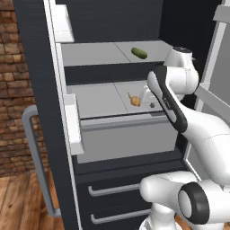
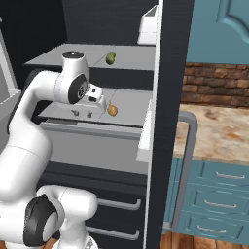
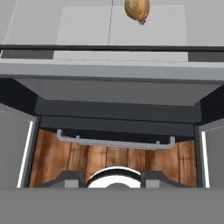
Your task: Place the cold items (cucumber and onion) from the fridge in one tupperware on the dining counter. Place the warm items (hot dog and kebab skewer) in the stove area in another tupperware.
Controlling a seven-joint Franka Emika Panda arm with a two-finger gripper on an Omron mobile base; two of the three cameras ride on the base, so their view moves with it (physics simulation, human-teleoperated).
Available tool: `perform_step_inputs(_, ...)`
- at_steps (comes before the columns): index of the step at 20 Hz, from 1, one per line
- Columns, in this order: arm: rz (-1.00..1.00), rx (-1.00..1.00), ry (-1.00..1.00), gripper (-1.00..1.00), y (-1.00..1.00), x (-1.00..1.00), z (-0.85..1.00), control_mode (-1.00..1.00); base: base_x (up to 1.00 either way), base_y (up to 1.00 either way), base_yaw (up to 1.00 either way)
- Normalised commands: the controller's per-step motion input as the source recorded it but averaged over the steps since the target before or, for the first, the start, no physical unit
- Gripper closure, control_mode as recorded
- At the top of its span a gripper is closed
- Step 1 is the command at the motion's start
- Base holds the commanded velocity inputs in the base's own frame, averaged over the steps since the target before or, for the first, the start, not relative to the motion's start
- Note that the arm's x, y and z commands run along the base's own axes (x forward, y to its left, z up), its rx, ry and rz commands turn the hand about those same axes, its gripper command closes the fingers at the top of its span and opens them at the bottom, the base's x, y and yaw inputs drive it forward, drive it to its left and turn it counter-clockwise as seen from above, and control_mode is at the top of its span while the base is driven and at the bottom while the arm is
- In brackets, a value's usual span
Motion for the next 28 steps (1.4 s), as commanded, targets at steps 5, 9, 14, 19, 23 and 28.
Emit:
perform_step_inputs(5, 0.00, 0.01, -0.12, -1.00, 0.00, 0.00, 0.27, -1.00, 0.00, 0.00, 0.00)
perform_step_inputs(9, 0.00, -0.19, -0.20, -1.00, 0.00, 0.09, 0.65, -1.00, 0.00, 0.00, 0.00)
perform_step_inputs(14, 0.00, -0.22, -0.14, -1.00, -0.04, 0.34, 0.59, -1.00, 0.00, 0.00, 0.00)
perform_step_inputs(19, 0.01, -0.10, -0.20, -1.00, -0.05, 0.58, 0.52, -1.00, 0.00, 0.00, 0.00)
perform_step_inputs(23, 0.07, -0.02, -0.11, -1.00, -0.02, 0.61, 0.47, -1.00, 0.00, 0.00, 0.00)
perform_step_inputs(28, 0.06, 0.02, -0.08, -1.00, -0.08, 0.62, 0.46, -1.00, 0.00, 0.00, 0.00)
